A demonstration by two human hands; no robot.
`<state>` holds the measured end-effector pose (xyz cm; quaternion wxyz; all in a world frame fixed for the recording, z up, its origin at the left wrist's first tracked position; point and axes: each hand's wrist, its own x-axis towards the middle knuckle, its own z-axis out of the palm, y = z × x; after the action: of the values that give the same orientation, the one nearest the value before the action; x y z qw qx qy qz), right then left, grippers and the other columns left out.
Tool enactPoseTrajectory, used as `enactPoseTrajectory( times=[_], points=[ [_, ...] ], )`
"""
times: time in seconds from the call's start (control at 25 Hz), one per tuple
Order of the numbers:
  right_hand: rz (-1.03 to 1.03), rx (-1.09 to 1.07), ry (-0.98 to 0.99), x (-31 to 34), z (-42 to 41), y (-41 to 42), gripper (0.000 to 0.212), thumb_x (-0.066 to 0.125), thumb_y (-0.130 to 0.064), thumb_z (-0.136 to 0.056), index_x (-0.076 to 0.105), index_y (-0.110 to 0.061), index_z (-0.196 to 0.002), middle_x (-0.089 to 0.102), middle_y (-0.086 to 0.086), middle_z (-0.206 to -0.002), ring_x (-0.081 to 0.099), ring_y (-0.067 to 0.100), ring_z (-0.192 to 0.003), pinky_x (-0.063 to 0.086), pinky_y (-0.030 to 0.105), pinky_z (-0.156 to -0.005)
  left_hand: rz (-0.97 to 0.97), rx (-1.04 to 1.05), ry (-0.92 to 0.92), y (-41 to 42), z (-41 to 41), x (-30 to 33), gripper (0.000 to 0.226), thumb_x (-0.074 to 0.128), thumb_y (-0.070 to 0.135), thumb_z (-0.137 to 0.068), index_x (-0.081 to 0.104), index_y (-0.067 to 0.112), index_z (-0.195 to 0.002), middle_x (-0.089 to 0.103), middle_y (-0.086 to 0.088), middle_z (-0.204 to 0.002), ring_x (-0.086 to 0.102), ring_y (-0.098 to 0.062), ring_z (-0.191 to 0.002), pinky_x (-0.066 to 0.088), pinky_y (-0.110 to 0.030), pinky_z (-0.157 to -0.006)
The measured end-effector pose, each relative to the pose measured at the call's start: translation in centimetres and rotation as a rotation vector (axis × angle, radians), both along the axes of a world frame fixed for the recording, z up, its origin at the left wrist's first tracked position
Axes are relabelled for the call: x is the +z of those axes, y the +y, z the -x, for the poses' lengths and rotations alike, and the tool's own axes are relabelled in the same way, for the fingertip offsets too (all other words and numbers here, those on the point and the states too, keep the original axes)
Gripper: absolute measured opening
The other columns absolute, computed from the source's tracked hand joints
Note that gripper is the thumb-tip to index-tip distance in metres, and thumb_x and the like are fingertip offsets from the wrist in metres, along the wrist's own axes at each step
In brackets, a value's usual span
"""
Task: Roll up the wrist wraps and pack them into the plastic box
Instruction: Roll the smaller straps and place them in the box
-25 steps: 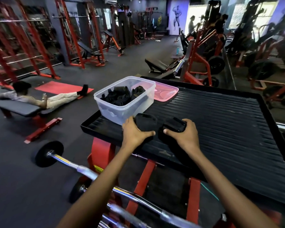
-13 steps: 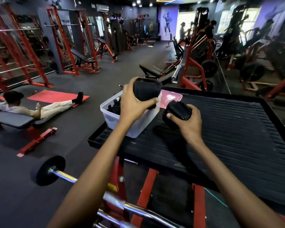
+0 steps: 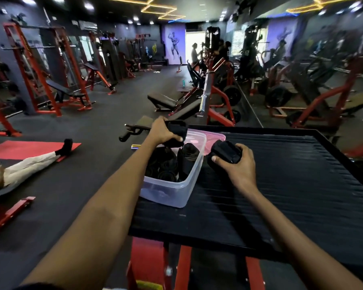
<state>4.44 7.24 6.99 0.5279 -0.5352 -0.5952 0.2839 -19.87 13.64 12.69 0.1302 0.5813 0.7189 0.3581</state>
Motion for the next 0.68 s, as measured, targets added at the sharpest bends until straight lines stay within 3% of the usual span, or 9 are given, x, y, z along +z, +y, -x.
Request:
enactPoseTrajectory(
  times=[0.2,0.28,0.4,0.56,0.68],
  points=[
    [-0.042,-0.031,0.009,0.5,1.4,0.6,0.067,0.085,-0.033,-0.062,0.051,-0.016,-0.117,0.046,-0.006,-0.112,0.051,0.008,-0.099,0.040,0.020,-0.086,0.192,-0.085,0.227,1.9,1.9,-3.1,0.076,0.085,0.029,-0.063,0.046,0.002,-0.122,0.053,-0.019,-0.126,0.047,-0.034,-0.120,0.039,-0.033,-0.091],
    [-0.056,-0.038,0.013,1.1,2.1,0.8,0.067,0.085,-0.033,-0.064,0.050,-0.018,-0.119,0.044,-0.007,-0.113,0.049,0.005,-0.098,0.039,0.019,-0.087,0.227,-0.137,0.326,2.4,2.1,-3.4,0.076,0.077,0.033,-0.073,0.040,0.011,-0.136,0.049,-0.022,-0.134,0.040,-0.037,-0.127,0.034,-0.037,-0.102],
    [-0.095,-0.036,0.002,2.1,3.3,1.0,0.069,0.084,-0.033,-0.065,0.049,-0.017,-0.121,0.043,-0.008,-0.114,0.046,0.003,-0.099,0.036,0.014,-0.086,0.239,-0.220,0.344,3.2,2.2,-3.4,0.064,0.067,0.022,-0.083,0.039,0.010,-0.139,0.044,-0.019,-0.141,0.039,-0.030,-0.132,0.028,-0.031,-0.108],
    [-0.137,-0.014,-0.014,3.3,5.0,1.4,0.072,0.084,-0.034,-0.065,0.048,-0.015,-0.124,0.040,-0.010,-0.113,0.044,0.002,-0.101,0.036,0.014,-0.086,0.324,-0.208,0.440,4.1,1.9,-3.2,0.053,0.065,0.023,-0.084,0.048,0.007,-0.131,0.050,-0.015,-0.136,0.044,-0.029,-0.128,0.033,-0.031,-0.104],
    [-0.183,0.028,-0.011,4.4,6.3,2.5,0.072,0.085,-0.033,-0.064,0.048,-0.016,-0.123,0.043,-0.007,-0.116,0.046,0.006,-0.107,0.040,0.019,-0.094,0.302,-0.069,0.582,3.3,1.9,-3.4,0.051,0.057,0.035,-0.087,0.043,0.019,-0.134,0.042,-0.011,-0.143,0.029,-0.033,-0.136,0.018,-0.044,-0.112]
  ],
)
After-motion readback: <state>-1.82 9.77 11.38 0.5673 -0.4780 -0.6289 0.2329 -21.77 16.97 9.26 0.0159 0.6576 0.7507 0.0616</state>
